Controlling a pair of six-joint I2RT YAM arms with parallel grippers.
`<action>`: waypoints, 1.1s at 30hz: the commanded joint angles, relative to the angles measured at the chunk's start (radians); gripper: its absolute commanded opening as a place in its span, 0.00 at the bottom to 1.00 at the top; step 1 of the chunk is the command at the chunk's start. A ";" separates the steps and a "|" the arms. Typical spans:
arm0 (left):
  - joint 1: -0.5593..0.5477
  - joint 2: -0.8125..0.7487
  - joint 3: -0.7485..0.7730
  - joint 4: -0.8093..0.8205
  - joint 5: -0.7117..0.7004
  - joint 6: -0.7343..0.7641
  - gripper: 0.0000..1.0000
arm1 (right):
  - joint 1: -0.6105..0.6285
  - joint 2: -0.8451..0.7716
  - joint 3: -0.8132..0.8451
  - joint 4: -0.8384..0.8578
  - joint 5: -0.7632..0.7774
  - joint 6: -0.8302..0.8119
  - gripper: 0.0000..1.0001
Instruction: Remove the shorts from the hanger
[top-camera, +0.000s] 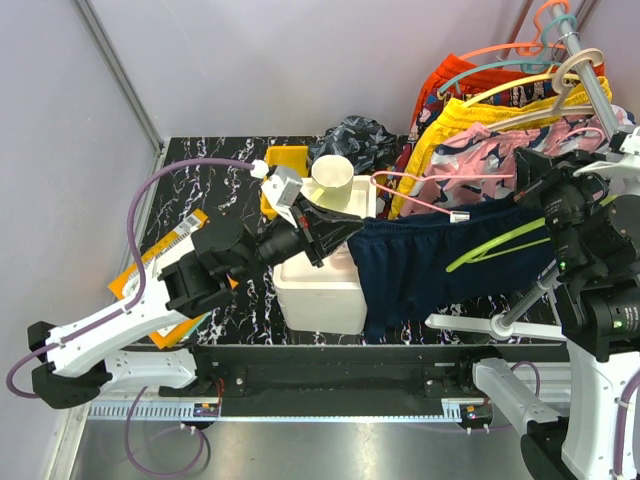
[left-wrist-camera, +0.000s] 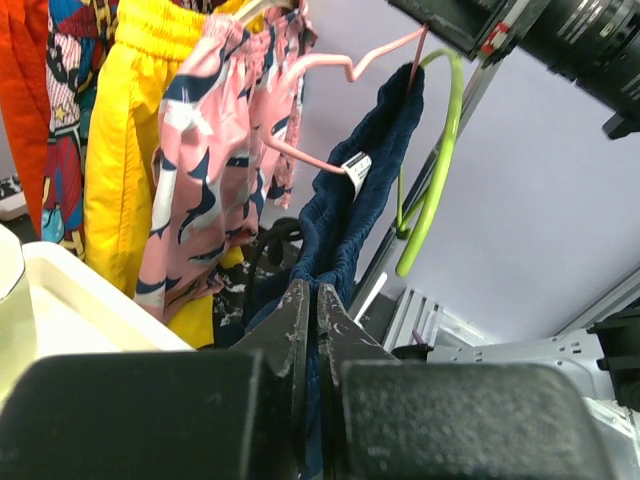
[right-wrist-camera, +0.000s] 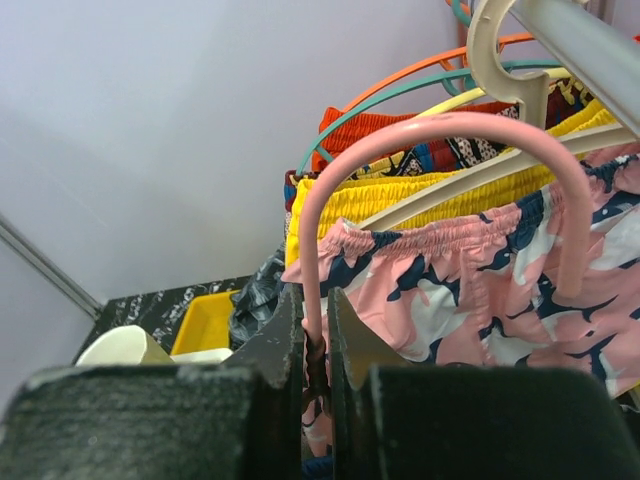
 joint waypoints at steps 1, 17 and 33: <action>-0.002 0.004 0.033 0.122 -0.011 -0.032 0.00 | -0.003 0.007 0.046 0.074 0.014 0.138 0.00; -0.008 0.219 0.159 0.179 0.180 -0.117 0.00 | -0.004 -0.014 -0.027 0.419 -0.441 0.785 0.00; -0.093 0.588 0.509 -0.172 0.046 0.037 0.00 | -0.004 -0.079 0.037 0.427 -0.395 0.725 0.00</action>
